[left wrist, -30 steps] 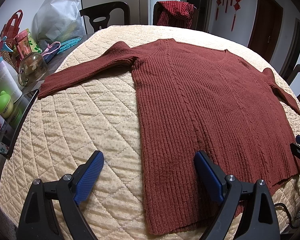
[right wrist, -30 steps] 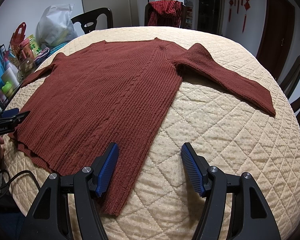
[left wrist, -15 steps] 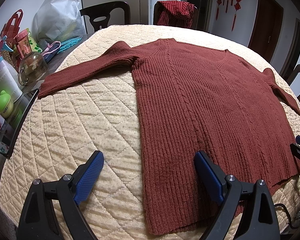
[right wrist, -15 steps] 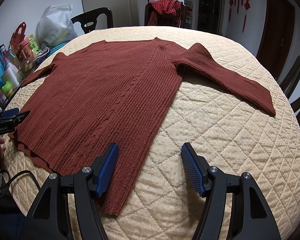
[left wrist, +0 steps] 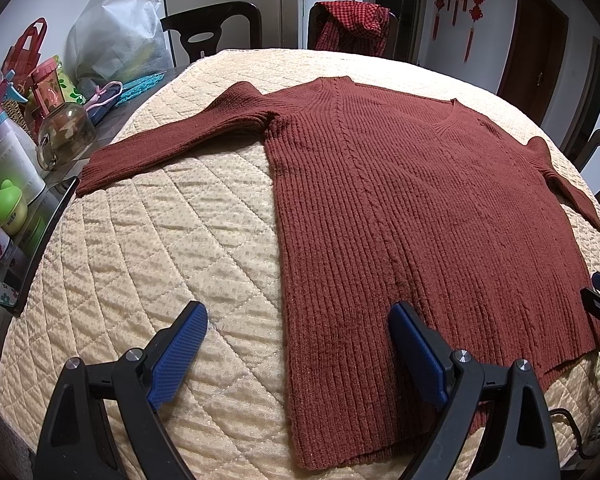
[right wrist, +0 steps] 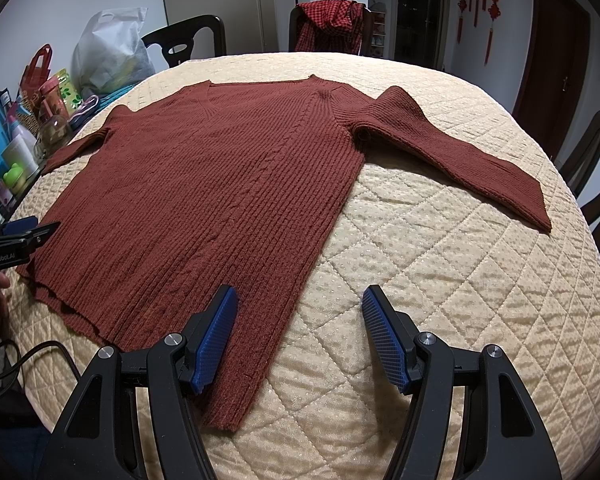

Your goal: Fold small clothes

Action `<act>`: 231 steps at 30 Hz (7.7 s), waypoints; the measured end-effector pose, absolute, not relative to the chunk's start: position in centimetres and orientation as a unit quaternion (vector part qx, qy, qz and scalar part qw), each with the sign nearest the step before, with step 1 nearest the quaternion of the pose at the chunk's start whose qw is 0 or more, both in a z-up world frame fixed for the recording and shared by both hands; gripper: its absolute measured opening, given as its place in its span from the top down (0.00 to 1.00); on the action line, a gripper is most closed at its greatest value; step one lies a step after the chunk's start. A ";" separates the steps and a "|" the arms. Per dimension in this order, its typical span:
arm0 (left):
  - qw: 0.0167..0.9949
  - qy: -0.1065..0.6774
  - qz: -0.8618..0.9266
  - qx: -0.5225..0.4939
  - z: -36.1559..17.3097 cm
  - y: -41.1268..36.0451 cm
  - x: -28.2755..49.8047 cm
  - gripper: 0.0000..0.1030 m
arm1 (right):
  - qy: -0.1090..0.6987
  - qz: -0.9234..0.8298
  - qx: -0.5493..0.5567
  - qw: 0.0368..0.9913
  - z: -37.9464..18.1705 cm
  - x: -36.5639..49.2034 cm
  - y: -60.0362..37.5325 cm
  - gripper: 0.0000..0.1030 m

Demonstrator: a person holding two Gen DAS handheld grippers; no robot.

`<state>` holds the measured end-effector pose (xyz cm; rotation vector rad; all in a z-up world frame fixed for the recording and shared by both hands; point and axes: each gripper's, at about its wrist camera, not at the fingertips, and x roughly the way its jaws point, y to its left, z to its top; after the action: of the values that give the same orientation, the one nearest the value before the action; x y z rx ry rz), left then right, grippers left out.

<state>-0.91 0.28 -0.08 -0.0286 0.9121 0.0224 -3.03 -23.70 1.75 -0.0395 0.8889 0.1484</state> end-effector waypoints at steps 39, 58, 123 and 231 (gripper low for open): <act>0.908 0.416 0.031 -0.037 2.0 4.1 0.8 0.14 | 0.429 0.092 -0.028 0.898 3.9 -2.1 -22.1 0.36; 0.873 0.418 0.158 -0.196 0.4 17.0 8.2 0.22 | 0.414 0.155 -0.057 0.895 5.3 5.0 -17.0 0.36; 0.909 0.407 -0.084 -0.039 4.0 3.1 15.8 0.66 | 0.480 0.193 0.053 0.854 3.8 16.7 -17.5 0.83; 0.901 0.423 -0.094 0.004 1.8 -4.8 8.0 0.51 | 0.361 -0.039 0.345 0.865 4.6 7.1 -42.6 0.91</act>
<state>8.03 -4.84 1.80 0.0077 0.8761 -0.1952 7.11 -42.56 4.63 0.7228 0.7571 -0.0812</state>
